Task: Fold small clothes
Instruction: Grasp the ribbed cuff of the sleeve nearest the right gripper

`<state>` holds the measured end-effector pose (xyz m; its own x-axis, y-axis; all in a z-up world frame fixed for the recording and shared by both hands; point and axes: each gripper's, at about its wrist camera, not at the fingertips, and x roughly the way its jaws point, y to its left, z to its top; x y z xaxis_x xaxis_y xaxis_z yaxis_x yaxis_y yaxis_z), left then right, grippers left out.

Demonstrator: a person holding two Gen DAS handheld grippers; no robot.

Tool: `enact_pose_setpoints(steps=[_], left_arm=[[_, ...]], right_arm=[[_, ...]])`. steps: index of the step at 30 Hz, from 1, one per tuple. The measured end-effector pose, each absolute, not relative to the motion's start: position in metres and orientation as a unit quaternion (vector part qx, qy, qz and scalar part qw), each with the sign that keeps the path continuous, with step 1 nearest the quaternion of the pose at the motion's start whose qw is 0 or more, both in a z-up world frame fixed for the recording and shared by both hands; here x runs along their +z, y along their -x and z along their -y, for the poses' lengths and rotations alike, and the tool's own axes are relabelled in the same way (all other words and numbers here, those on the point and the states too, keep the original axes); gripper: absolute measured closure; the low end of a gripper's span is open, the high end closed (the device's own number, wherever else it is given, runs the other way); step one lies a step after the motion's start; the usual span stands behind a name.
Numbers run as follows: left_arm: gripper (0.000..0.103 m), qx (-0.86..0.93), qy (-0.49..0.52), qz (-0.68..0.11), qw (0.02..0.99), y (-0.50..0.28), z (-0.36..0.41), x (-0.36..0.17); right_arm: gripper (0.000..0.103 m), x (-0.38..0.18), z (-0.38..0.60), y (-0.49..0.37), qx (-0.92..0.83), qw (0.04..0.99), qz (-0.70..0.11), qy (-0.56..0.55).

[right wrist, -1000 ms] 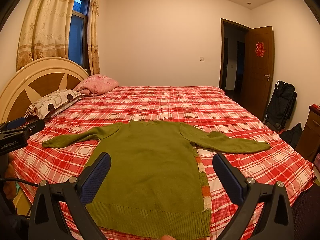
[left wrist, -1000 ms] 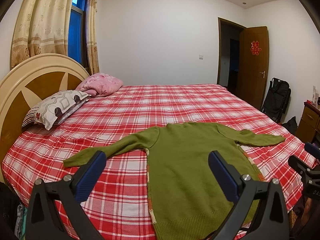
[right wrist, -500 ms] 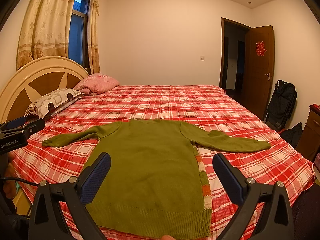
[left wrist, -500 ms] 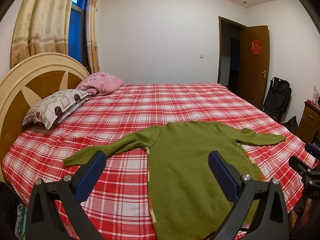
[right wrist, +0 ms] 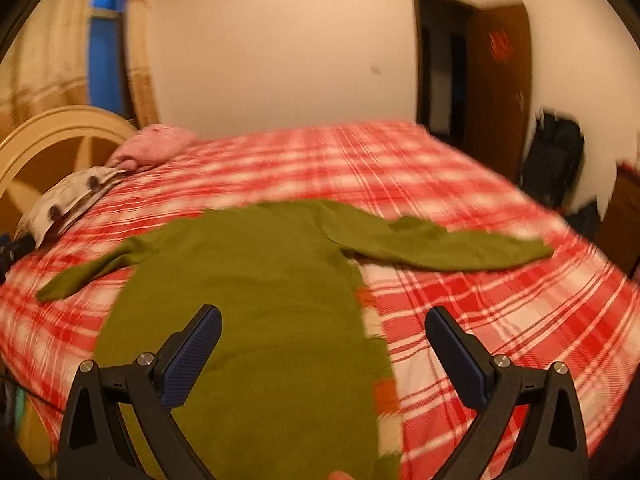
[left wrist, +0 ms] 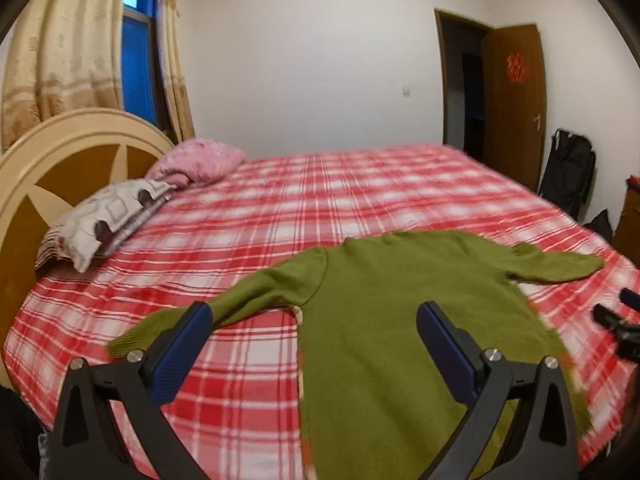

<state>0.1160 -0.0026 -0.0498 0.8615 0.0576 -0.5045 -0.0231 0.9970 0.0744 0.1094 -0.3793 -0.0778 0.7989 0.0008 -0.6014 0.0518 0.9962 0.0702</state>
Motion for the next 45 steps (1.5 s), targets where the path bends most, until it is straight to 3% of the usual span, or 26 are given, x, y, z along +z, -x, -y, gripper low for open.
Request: enact_pose_setpoints(steps=[6, 8, 13, 17, 24, 25, 26, 27, 29, 37, 45], left_arm=[[0.000, 0.022, -0.042, -0.300, 0.953, -0.199, 0.013, -0.106], [0.000, 0.020, -0.042, -0.326, 0.944, -0.218, 0.018, -0.122], [0.000, 0.017, -0.052, -0.360, 0.931, -0.245, 0.027, -0.150], [0.000, 0.032, -0.057, -0.371, 0.926, -0.258, 0.028, -0.162], [0.000, 0.045, -0.050, -0.407, 0.911, -0.271, 0.021, -0.191], [0.000, 0.043, -0.044, -0.411, 0.910, -0.271, 0.020, -0.192], [0.000, 0.042, -0.040, -0.410, 0.910, -0.271, 0.019, -0.192], [0.000, 0.042, -0.038, -0.409, 0.911, -0.271, 0.019, -0.191], [0.000, 0.036, -0.035, -0.408, 0.912, -0.271, 0.017, -0.190], [0.000, 0.013, 0.015, -0.417, 0.909, -0.268, 0.002, -0.186], [0.000, -0.007, 0.053, -0.408, 0.912, -0.263, -0.011, -0.177]], right_arm=[[0.001, -0.125, 0.508, -0.173, -0.113, 0.911, -0.364, -0.160], [0.010, -0.132, 0.542, -0.181, -0.153, 0.898, -0.369, -0.182], [0.019, -0.148, 0.626, -0.209, -0.209, 0.864, -0.391, -0.237], [0.037, -0.163, 0.668, -0.227, -0.250, 0.843, -0.396, -0.265], [0.039, -0.174, 0.701, -0.257, -0.281, 0.827, -0.398, -0.283], [0.046, -0.176, 0.704, -0.264, -0.286, 0.827, -0.400, -0.272], [0.063, -0.178, 0.707, -0.268, -0.297, 0.826, -0.405, -0.257], [0.068, -0.178, 0.708, -0.269, -0.304, 0.825, -0.406, -0.249], [0.093, -0.174, 0.709, -0.271, -0.296, 0.831, -0.399, -0.249], [0.095, -0.121, 0.665, -0.285, -0.226, 0.880, -0.359, -0.213], [0.095, -0.043, 0.537, -0.321, -0.103, 0.933, -0.320, -0.124]])
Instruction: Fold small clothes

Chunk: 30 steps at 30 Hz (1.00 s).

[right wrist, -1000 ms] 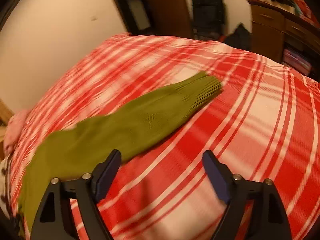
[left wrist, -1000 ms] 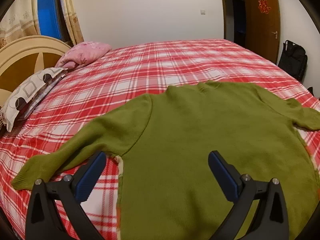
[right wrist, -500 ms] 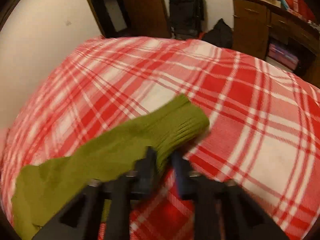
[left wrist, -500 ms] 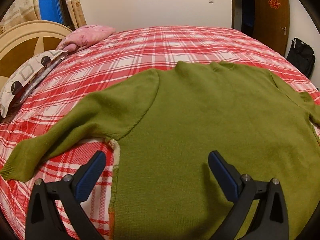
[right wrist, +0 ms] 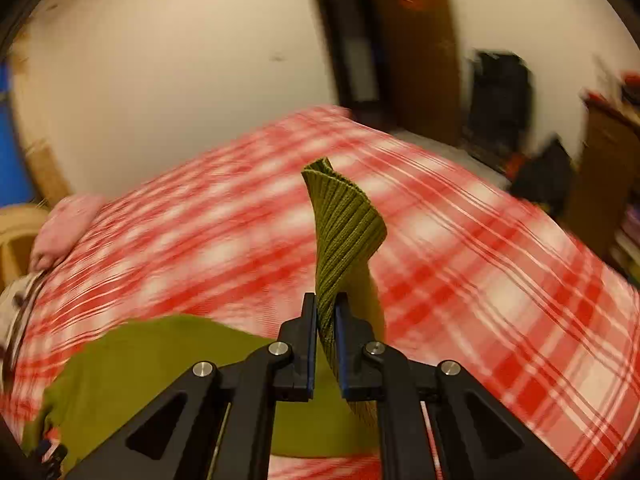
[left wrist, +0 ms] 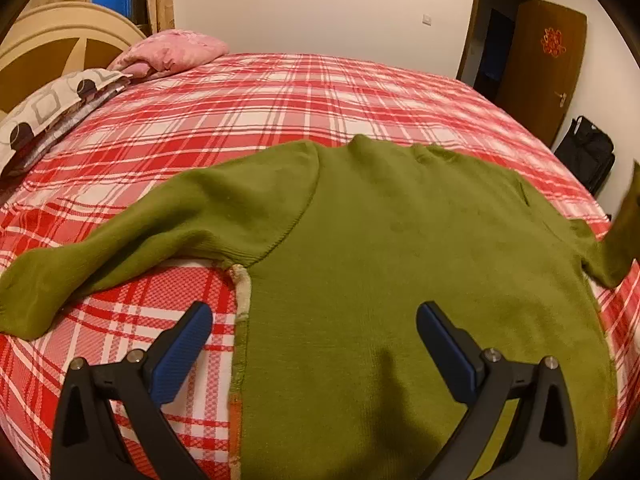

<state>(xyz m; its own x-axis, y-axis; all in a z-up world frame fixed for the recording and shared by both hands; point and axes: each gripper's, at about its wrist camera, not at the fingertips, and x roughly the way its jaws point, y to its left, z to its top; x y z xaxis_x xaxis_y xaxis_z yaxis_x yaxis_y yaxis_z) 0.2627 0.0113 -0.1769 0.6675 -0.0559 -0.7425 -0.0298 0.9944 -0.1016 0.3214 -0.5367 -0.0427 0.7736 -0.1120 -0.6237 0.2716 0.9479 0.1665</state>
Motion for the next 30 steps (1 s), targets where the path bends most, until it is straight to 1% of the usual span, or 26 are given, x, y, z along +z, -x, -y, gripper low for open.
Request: enact_pose_setpoints(steps=[5, 10, 15, 19, 20, 21, 22, 23, 24, 25, 28, 30], left_arm=[[0.000, -0.014, 0.070, -0.404, 0.912, -0.260, -0.020, -0.174], [0.000, -0.017, 0.083, -0.400, 0.913, -0.257, -0.031, -0.172], [0.000, -0.014, 0.100, -0.395, 0.913, -0.255, -0.045, -0.167], [0.000, -0.006, 0.099, -0.395, 0.913, -0.256, -0.051, -0.167], [0.000, -0.006, 0.099, -0.396, 0.913, -0.256, -0.053, -0.167], [0.000, -0.006, 0.101, -0.399, 0.911, -0.257, -0.054, -0.168], [0.000, -0.008, 0.101, -0.402, 0.910, -0.259, -0.053, -0.169], [0.000, -0.009, 0.099, -0.405, 0.909, -0.260, -0.053, -0.169], [0.000, -0.010, 0.097, -0.406, 0.909, -0.261, -0.051, -0.169], [0.000, -0.014, 0.095, -0.406, 0.909, -0.262, -0.049, -0.169], [0.001, -0.032, 0.092, -0.412, 0.906, -0.269, -0.036, -0.168], [0.004, -0.047, 0.089, -0.415, 0.904, -0.276, -0.022, -0.168]], right_arm=[[0.095, -0.014, 0.443, -0.339, -0.017, 0.949, -0.306, -0.076], [0.095, -0.018, 0.345, -0.343, 0.061, 0.950, -0.305, -0.020], [0.095, -0.061, 0.259, -0.339, 0.131, 0.934, -0.331, 0.029], [0.095, -0.118, 0.211, -0.336, 0.193, 0.904, -0.381, 0.031], [0.093, -0.132, 0.206, -0.335, 0.200, 0.895, -0.397, 0.028], [0.089, -0.144, 0.204, -0.334, 0.201, 0.887, -0.414, 0.026], [0.073, -0.154, 0.204, -0.332, 0.204, 0.880, -0.428, 0.023], [0.046, -0.162, 0.208, -0.328, 0.211, 0.871, -0.443, 0.012], [0.038, -0.166, 0.214, -0.323, 0.219, 0.866, -0.449, -0.001], [0.035, -0.167, 0.222, -0.317, 0.223, 0.864, -0.451, -0.012], [0.035, -0.165, 0.255, -0.296, 0.205, 0.867, -0.455, -0.015], [0.035, -0.161, 0.283, -0.287, 0.178, 0.872, -0.456, -0.025]])
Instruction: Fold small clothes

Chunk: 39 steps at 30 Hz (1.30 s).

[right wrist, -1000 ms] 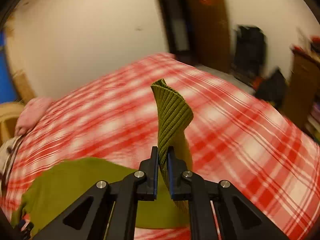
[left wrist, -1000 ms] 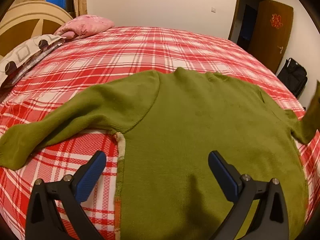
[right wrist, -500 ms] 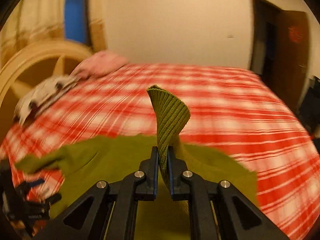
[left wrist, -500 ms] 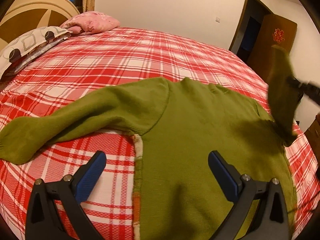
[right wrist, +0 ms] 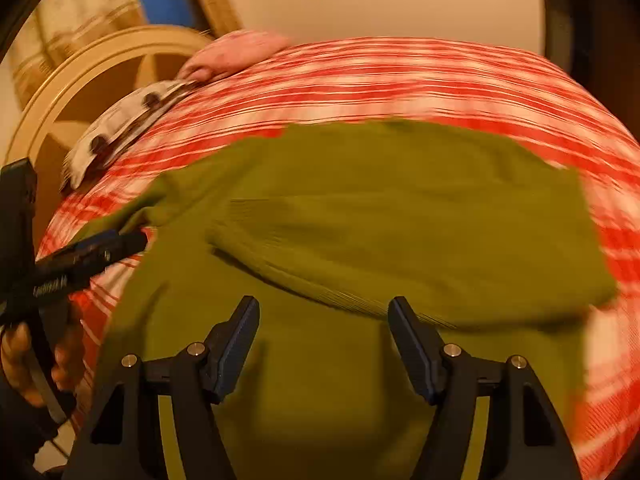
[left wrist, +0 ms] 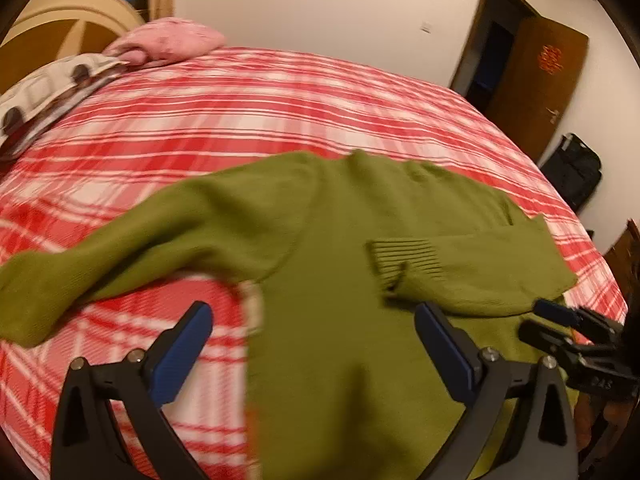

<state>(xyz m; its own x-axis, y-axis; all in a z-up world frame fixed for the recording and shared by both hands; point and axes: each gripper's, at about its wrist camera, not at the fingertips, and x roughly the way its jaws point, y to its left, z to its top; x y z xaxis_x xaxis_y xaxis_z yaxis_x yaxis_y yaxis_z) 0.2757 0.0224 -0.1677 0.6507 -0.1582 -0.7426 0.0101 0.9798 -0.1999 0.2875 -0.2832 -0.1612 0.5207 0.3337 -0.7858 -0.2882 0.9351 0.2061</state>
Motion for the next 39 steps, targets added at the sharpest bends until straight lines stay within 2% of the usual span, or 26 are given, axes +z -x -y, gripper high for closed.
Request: enact_pose_setpoints(steps=[2, 9, 10, 12, 13, 14, 15, 23, 26, 32, 36, 39], left_arm=[[0.012, -0.064, 0.080, -0.418, 0.903, -0.286, -0.007, -0.168], [0.029, -0.082, 0.034, -0.457, 0.885, -0.334, 0.040, -0.191], [0.036, -0.087, 0.036, -0.473, 0.876, -0.340, 0.045, -0.199], [0.038, -0.085, 0.024, -0.469, 0.878, -0.341, 0.051, -0.201], [0.057, -0.090, 0.018, -0.466, 0.880, -0.340, 0.056, -0.200], [0.085, -0.094, 0.009, -0.465, 0.880, -0.339, 0.061, -0.199], [0.094, -0.092, 0.005, -0.463, 0.882, -0.337, 0.062, -0.196], [0.096, -0.087, 0.028, -0.373, 0.923, -0.319, 0.028, -0.128], [0.096, -0.075, 0.026, -0.369, 0.926, -0.323, 0.015, -0.123], [0.096, -0.041, 0.022, -0.405, 0.913, -0.330, -0.003, -0.165], [0.095, -0.031, 0.041, -0.429, 0.902, -0.336, -0.011, -0.186], [0.088, -0.019, 0.038, -0.433, 0.900, -0.335, -0.009, -0.193]], right_arm=[[0.035, -0.160, 0.309, -0.277, 0.147, 0.876, -0.457, -0.039], [0.035, -0.156, 0.364, -0.234, 0.100, 0.890, -0.441, -0.062], [0.035, -0.157, 0.367, -0.227, 0.098, 0.891, -0.440, -0.063], [0.035, -0.159, 0.372, -0.215, 0.096, 0.892, -0.438, -0.062], [0.035, -0.160, 0.374, -0.212, 0.094, 0.893, -0.436, -0.061], [0.035, -0.161, 0.375, -0.209, 0.091, 0.894, -0.434, -0.061], [0.035, -0.162, 0.377, -0.207, 0.089, 0.895, -0.433, -0.062], [0.035, -0.168, 0.386, -0.204, 0.079, 0.895, -0.434, -0.070], [0.035, -0.170, 0.385, -0.206, 0.075, 0.894, -0.437, -0.067], [0.035, -0.173, 0.379, -0.212, 0.070, 0.890, -0.446, -0.062], [0.035, -0.160, 0.378, -0.233, 0.032, 0.902, -0.431, -0.011], [0.035, -0.157, 0.388, -0.265, -0.006, 0.901, -0.433, 0.001]])
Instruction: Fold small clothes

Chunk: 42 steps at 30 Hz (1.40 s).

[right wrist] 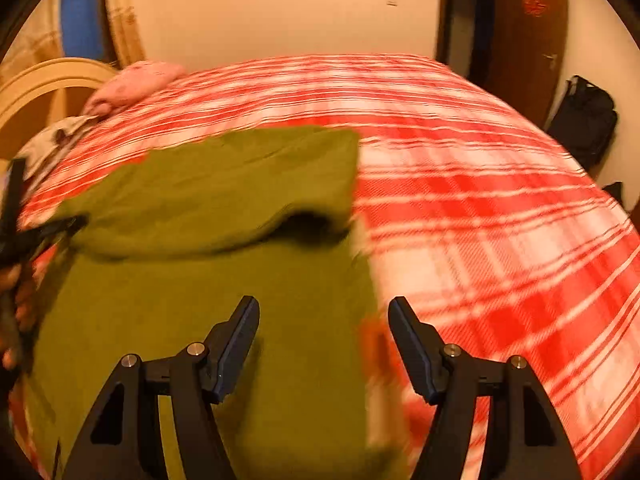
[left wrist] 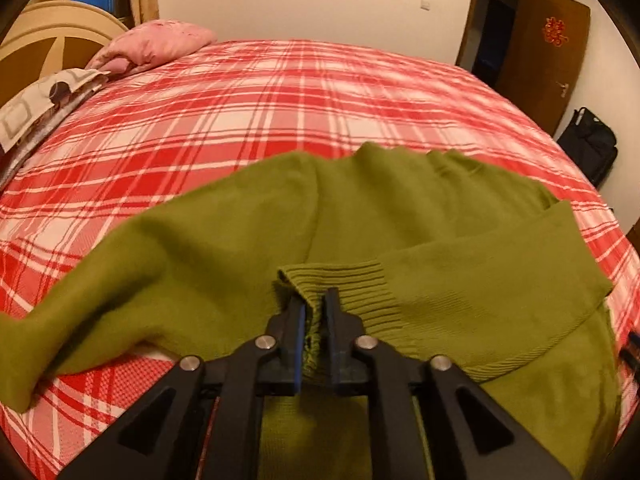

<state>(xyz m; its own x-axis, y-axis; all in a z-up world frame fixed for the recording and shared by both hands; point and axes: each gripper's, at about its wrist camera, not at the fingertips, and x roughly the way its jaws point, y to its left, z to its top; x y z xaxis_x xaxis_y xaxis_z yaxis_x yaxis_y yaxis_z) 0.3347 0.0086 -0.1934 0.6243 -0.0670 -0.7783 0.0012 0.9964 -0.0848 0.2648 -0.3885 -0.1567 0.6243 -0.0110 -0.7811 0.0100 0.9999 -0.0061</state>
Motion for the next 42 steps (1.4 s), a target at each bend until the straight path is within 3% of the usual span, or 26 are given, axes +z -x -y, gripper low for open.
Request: enact_pose_setpoints(steps=[3, 6, 8, 10, 14, 19, 22, 25, 30, 32, 38, 42], left_arm=[[0.083, -0.016, 0.022, -0.428, 0.903, -0.326, -0.003, -0.191], [0.072, -0.021, 0.006, -0.425, 0.905, -0.318, 0.002, -0.192], [0.046, -0.026, -0.009, -0.421, 0.906, -0.311, 0.005, -0.192], [0.036, -0.030, -0.015, -0.418, 0.908, -0.305, 0.006, -0.191], [0.032, -0.032, -0.021, -0.416, 0.909, -0.306, 0.007, -0.191], [0.028, -0.010, -0.008, -0.429, 0.903, -0.317, 0.003, -0.197], [0.027, -0.009, -0.002, -0.428, 0.904, -0.314, -0.001, -0.198], [0.021, -0.012, 0.003, -0.430, 0.903, -0.311, -0.003, -0.200], [0.019, -0.015, 0.004, -0.425, 0.905, -0.306, -0.003, -0.198], [0.011, -0.016, 0.003, -0.424, 0.906, -0.302, -0.003, -0.197], [0.002, -0.013, -0.006, -0.436, 0.900, -0.306, 0.000, -0.203], [0.000, -0.008, 0.006, -0.445, 0.895, -0.310, -0.006, -0.206]], right_arm=[[0.035, -0.164, 0.402, -0.296, -0.038, 0.901, -0.431, 0.004], [0.035, -0.178, 0.422, -0.319, -0.077, 0.894, -0.441, -0.009], [0.035, -0.181, 0.442, -0.323, -0.099, 0.890, -0.442, -0.049], [0.035, -0.183, 0.458, -0.320, -0.135, 0.882, -0.447, -0.068], [0.035, -0.169, 0.453, -0.308, -0.107, 0.894, -0.428, -0.080], [0.035, -0.168, 0.385, -0.322, -0.032, 0.893, -0.447, 0.048], [0.035, -0.175, 0.413, -0.337, -0.085, 0.891, -0.446, -0.011], [0.028, -0.187, 0.451, -0.345, -0.102, 0.877, -0.461, -0.088], [0.028, -0.178, 0.442, -0.325, -0.097, 0.877, -0.468, -0.055], [0.028, -0.171, 0.439, -0.318, -0.103, 0.876, -0.469, -0.048], [0.027, -0.126, 0.396, -0.311, -0.060, 0.917, -0.395, 0.003], [0.027, -0.147, 0.367, -0.343, 0.010, 0.904, -0.427, 0.013]])
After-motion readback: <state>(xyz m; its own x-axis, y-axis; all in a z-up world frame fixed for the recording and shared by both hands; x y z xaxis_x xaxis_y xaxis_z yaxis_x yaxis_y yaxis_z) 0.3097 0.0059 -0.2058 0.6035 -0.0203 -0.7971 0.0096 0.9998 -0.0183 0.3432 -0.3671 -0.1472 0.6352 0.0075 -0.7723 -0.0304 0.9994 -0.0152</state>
